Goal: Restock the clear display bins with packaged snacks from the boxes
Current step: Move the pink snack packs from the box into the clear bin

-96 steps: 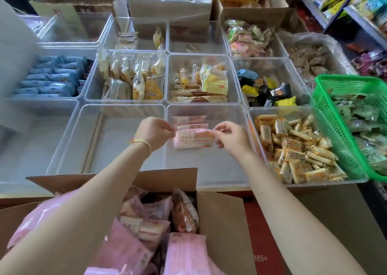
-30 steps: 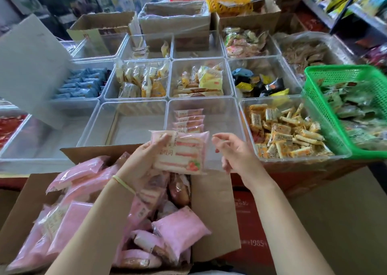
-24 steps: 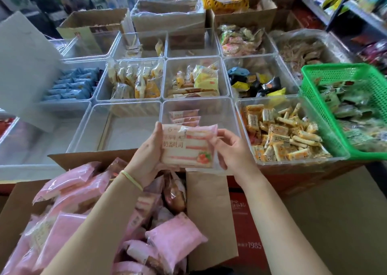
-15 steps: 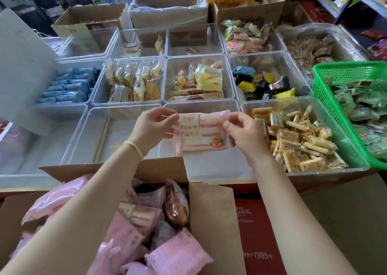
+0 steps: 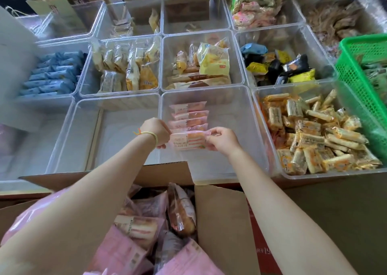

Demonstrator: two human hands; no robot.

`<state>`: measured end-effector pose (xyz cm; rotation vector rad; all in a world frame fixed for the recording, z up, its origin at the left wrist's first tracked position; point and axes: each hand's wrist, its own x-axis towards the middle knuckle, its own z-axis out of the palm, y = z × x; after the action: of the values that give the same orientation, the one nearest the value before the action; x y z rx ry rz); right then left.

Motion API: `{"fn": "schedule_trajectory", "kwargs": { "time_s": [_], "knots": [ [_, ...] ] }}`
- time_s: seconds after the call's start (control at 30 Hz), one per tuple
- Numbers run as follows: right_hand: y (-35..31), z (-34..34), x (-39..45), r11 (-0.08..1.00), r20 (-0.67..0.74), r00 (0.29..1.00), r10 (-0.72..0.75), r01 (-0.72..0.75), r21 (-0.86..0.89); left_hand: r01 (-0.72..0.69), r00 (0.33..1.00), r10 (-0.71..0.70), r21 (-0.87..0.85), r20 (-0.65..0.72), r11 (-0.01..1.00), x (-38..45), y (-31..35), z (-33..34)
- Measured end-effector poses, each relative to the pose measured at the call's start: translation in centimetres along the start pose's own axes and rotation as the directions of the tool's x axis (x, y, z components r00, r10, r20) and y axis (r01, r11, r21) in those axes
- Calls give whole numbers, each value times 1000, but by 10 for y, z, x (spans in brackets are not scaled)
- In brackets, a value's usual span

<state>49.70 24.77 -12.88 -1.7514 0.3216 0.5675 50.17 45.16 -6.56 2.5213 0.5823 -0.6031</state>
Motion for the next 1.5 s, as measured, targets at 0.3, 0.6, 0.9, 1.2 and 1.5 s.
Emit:
{"fn": "schedule_trajectory", "kwargs": {
  "time_s": [0.3, 0.6, 0.9, 1.2, 1.5],
  "knots": [
    [7, 11, -6, 996, 24, 997, 68, -66, -51, -48, 968, 19, 111, 251, 993, -12, 12, 12],
    [-11, -3, -52, 998, -66, 996, -65, 63, -22, -277, 927, 250, -57, -281, 959, -64, 2, -8],
    [13, 9, -155, 976, 136, 990, -38, 66, -209, -407, 914, 400, -148, -73, 902, -183, -48, 31],
    [42, 32, -205, 731, 440, 833, 336, 64, -680, -344, 867, 121, 404, 484, 848, -207, -84, 71],
    [42, 15, -220, 862, 456, 831, 319, -54, -504, -201, 866, 113, 132, 488, 971, -216, -84, 74]
  ]
}}
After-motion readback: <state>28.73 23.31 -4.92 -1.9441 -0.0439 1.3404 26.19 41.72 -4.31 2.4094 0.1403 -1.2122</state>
